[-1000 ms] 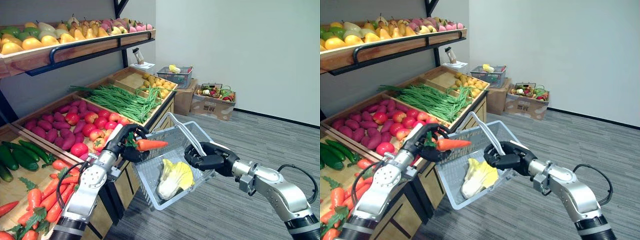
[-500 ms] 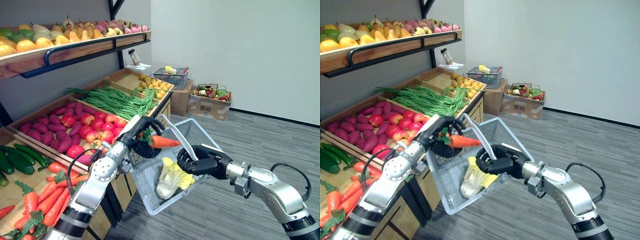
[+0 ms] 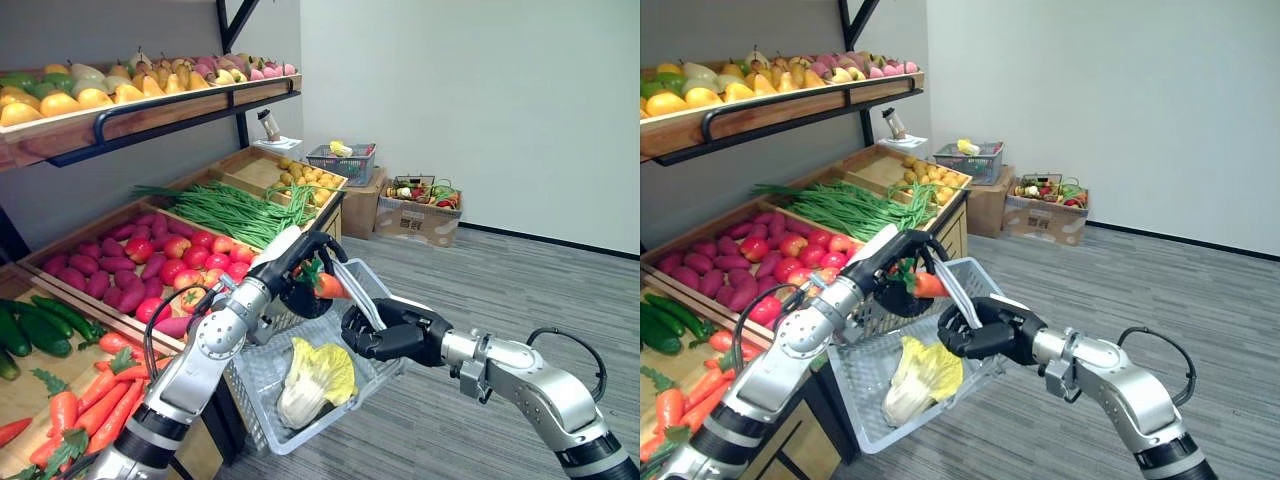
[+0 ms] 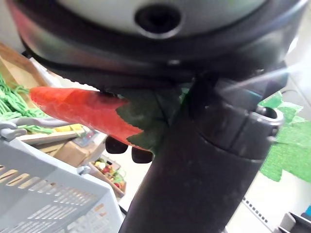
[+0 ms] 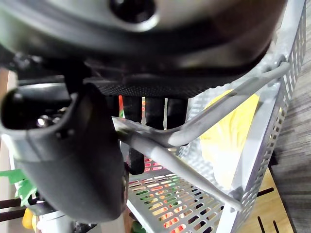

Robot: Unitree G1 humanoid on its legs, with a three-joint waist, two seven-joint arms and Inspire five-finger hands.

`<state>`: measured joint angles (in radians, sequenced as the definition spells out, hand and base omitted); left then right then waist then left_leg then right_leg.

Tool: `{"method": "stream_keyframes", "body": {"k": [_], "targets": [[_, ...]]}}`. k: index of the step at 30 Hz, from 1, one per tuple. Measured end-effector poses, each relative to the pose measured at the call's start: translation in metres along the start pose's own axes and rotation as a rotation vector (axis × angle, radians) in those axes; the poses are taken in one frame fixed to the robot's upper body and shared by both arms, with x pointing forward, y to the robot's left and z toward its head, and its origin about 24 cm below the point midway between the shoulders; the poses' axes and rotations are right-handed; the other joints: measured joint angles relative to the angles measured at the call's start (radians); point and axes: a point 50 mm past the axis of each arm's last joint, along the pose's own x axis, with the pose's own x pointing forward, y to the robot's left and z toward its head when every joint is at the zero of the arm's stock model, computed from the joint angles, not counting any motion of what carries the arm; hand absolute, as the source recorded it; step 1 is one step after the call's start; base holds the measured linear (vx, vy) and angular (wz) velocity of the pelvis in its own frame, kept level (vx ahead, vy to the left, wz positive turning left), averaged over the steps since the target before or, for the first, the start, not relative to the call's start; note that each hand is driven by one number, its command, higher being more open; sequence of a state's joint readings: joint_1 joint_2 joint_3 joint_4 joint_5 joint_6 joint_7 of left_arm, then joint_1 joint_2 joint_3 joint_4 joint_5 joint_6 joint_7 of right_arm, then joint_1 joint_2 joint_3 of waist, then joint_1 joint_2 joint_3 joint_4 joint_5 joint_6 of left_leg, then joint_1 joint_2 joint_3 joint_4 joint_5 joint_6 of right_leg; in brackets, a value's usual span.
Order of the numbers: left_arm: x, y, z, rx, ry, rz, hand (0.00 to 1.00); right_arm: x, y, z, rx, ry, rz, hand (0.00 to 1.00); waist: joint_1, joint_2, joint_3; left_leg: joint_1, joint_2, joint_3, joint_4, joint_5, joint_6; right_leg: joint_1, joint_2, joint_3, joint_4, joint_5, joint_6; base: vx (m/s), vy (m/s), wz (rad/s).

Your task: Pick vegetable in the basket

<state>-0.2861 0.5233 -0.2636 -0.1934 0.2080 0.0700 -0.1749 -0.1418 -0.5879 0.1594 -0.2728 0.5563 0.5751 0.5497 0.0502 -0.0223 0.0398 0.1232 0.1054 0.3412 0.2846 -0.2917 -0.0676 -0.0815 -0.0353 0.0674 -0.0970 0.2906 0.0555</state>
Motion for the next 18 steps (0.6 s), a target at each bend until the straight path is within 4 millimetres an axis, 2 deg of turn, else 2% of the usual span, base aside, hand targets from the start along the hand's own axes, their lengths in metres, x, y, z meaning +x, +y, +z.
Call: {"method": "stream_keyframes", "body": {"k": [9, 10, 18], "targets": [[0.001, -0.013, -0.004, 0.026, 0.025, -0.075, 0.00, -0.001, -0.002, -0.004, -0.007, 0.041, -0.021, 0.00, 0.001, -0.003, -0.002, 0.001, 0.002, 0.001, 0.000, 0.000, 0.000, 0.000, 0.001, 0.000, 0.000, -0.001, -0.001, 0.00, 0.000, 0.00], [0.002, -0.015, -0.004, 0.040, 0.026, -0.086, 1.00, -0.002, -0.002, -0.006, -0.006, 0.050, -0.022, 0.00, 0.001, -0.004, -0.003, 0.001, 0.002, 0.001, 0.000, 0.000, 0.000, 0.000, 0.002, -0.001, 0.000, -0.002, -0.002, 0.00, 0.000, 0.00], [-0.005, -0.038, -0.015, 0.076, 0.071, -0.230, 1.00, -0.005, -0.001, -0.013, 0.008, 0.077, -0.034, 0.00, 0.001, -0.004, -0.010, 0.000, 0.012, 0.003, 0.000, -0.002, -0.003, 0.000, 0.005, -0.004, 0.000, -0.003, -0.002, 0.00, 0.000, 0.00]]}}
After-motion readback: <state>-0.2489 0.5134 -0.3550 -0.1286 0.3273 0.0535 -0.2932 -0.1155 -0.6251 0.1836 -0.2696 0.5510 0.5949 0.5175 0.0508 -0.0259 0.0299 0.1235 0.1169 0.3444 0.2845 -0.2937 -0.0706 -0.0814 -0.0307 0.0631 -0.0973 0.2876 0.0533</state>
